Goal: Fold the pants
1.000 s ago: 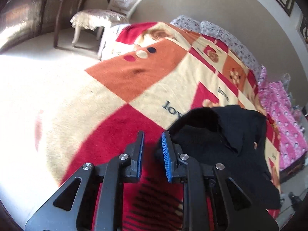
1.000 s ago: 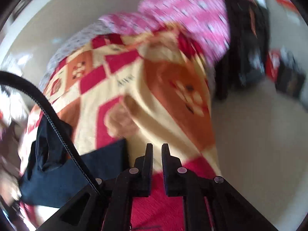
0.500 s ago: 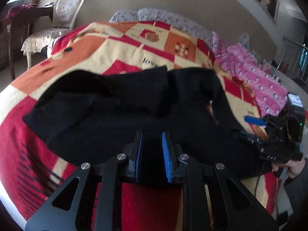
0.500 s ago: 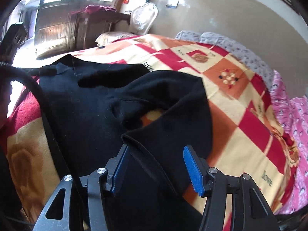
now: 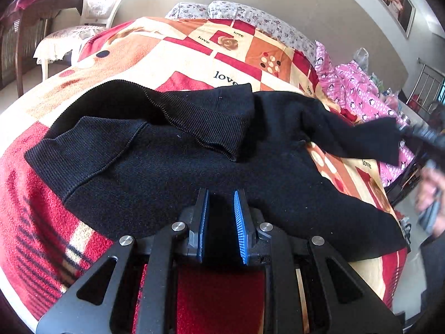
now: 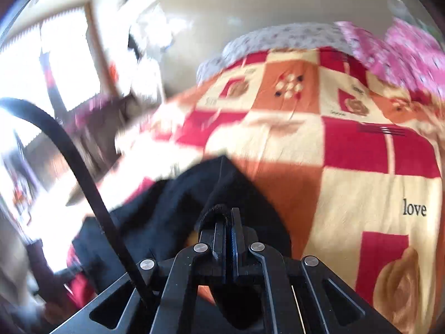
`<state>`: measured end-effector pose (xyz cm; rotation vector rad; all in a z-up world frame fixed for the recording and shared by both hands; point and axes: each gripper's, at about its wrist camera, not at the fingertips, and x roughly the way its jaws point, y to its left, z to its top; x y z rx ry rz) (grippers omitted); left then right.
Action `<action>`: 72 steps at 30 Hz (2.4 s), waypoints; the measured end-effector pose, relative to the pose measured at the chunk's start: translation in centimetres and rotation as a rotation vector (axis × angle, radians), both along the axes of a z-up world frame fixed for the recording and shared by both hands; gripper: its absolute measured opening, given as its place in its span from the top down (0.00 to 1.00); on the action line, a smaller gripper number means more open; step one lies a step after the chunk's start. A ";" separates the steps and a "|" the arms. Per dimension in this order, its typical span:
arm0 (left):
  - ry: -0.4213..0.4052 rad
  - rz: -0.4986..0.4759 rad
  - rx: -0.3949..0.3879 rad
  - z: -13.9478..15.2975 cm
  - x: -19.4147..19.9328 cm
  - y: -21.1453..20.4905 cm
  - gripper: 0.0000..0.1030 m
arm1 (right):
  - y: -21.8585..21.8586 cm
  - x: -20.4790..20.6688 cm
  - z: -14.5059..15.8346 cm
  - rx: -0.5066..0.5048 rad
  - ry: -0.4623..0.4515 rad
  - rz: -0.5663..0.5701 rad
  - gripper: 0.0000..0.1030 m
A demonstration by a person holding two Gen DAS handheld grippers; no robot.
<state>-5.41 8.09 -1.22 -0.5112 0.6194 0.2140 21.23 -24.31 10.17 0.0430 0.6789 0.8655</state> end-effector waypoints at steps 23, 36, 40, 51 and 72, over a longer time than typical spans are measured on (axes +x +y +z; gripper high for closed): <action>-0.013 -0.009 -0.044 -0.4 -0.1 0.3 0.83 | -15.0 8.3 -4.9 0.311 0.295 -0.523 0.98; -0.023 -0.056 -0.095 1.3 0.9 1.1 0.81 | -7.2 -3.0 -5.5 0.092 -0.012 -0.281 0.88; -0.044 -0.118 -0.218 1.8 2.8 1.8 0.59 | -2.7 -3.3 -7.4 -0.051 -0.091 -0.197 0.82; 0.139 -0.001 -0.173 4.0 12.3 8.8 0.59 | -3.0 -1.6 -10.6 -0.043 0.146 -0.190 0.78; 0.170 -0.044 0.345 6.1 11.6 14.7 0.59 | -2.1 -2.3 -9.9 -0.044 0.148 -0.165 0.78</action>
